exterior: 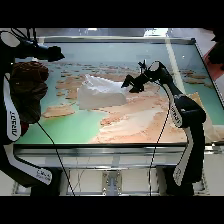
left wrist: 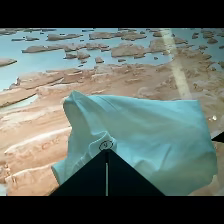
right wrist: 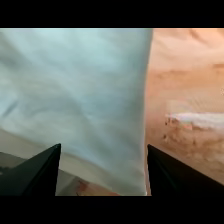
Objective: Fold the shirts.
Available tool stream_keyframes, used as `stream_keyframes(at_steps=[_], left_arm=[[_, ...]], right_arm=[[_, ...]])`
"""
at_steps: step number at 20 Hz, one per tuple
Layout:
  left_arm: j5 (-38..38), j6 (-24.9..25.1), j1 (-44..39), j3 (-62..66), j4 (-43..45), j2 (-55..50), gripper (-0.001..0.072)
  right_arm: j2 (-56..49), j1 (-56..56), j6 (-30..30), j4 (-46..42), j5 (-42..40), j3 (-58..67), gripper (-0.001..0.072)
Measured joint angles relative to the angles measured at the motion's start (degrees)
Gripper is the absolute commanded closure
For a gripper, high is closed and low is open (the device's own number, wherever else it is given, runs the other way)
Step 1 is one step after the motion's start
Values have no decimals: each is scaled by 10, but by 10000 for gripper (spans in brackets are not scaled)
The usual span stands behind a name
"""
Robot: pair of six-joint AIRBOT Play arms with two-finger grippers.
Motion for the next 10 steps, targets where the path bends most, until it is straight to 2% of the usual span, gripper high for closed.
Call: stream_keyframes(at_steps=[5,6,7,8,10], left_arm=[[-1,9,0,0,-9,0,689],[-1,10,0,0,-10,0,689],[-2,11,0,0,-10,0,689],[-5,14,0,0,-10,0,689],[-12,18,0,0,-10,0,689]], right_arm=[[-47,16,-21,92,-26,-7,101],[-53,23,-28,112,-38,-7,153],[-58,30,-38,129,-53,-8,454],[-63,34,-50,145,-68,-8,665],[-66,40,-90,208,-87,-1,686]])
